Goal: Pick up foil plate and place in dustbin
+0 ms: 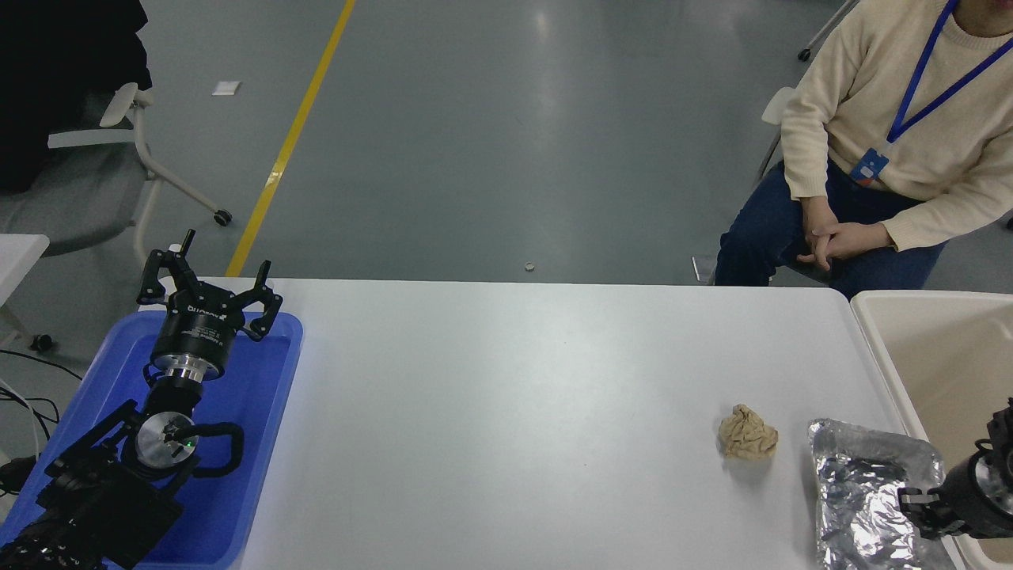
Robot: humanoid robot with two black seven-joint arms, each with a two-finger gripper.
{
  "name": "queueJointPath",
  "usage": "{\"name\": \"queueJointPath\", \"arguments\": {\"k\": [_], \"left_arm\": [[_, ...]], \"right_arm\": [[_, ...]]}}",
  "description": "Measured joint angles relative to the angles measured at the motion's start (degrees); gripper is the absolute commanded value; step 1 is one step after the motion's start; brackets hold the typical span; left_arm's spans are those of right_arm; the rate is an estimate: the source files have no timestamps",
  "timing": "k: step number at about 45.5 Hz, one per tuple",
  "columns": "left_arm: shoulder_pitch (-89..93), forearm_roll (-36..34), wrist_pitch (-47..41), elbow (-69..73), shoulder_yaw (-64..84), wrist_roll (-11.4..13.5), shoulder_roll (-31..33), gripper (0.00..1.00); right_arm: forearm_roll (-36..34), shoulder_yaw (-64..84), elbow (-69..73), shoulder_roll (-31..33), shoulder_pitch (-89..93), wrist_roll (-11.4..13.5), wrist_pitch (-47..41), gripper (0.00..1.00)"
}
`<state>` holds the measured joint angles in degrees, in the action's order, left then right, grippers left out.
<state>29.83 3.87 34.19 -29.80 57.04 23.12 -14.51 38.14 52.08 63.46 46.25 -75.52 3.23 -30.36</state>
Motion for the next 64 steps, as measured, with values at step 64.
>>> {"name": "queueJointPath", "arguments": {"k": [64], "left_arm": [[0.00,0.01,-0.07,0.01,-0.03,-0.01,0.01,1.00]], "right_arm": [[-12.24,27.54,11.13,-5.91,-67.76,-0.14,-14.62,0.00]]}}
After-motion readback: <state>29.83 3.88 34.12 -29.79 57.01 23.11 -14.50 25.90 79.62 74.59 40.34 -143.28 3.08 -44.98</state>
